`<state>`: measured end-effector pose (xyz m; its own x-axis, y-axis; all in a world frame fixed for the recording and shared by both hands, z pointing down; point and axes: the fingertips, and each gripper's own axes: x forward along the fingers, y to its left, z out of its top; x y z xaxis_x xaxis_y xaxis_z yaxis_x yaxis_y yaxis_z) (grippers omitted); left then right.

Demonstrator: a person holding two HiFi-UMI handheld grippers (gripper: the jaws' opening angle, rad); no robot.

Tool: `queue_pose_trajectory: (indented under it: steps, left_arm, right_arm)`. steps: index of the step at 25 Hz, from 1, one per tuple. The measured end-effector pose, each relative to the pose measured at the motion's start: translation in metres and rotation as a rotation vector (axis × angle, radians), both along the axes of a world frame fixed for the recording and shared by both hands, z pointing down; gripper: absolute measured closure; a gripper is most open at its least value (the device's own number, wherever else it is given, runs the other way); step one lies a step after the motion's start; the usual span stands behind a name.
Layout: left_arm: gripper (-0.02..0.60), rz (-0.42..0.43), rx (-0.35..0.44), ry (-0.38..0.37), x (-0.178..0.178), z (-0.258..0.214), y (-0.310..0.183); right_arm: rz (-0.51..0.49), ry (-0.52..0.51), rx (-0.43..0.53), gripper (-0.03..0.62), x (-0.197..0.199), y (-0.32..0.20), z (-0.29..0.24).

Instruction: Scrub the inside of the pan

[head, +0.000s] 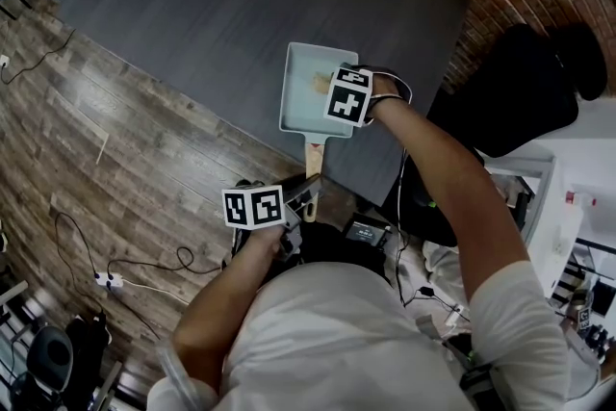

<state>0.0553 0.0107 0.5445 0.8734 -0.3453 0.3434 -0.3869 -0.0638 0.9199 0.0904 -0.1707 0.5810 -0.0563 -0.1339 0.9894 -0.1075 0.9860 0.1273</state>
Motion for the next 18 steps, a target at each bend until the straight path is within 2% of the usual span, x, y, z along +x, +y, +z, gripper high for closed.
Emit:
queue_pose_trajectory:
  steps: [9, 18]
  left_arm:
    - [0.472, -0.009, 0.002, 0.000, -0.001, 0.001, 0.000]
    - [0.472, -0.016, 0.003, 0.003, -0.001, 0.001, -0.001]
  right_arm:
    - [0.081, -0.069, -0.145, 0.511, -0.006, 0.027, -0.001]
    - [0.141, -0.094, -0.257, 0.511, -0.004, 0.049, 0.000]
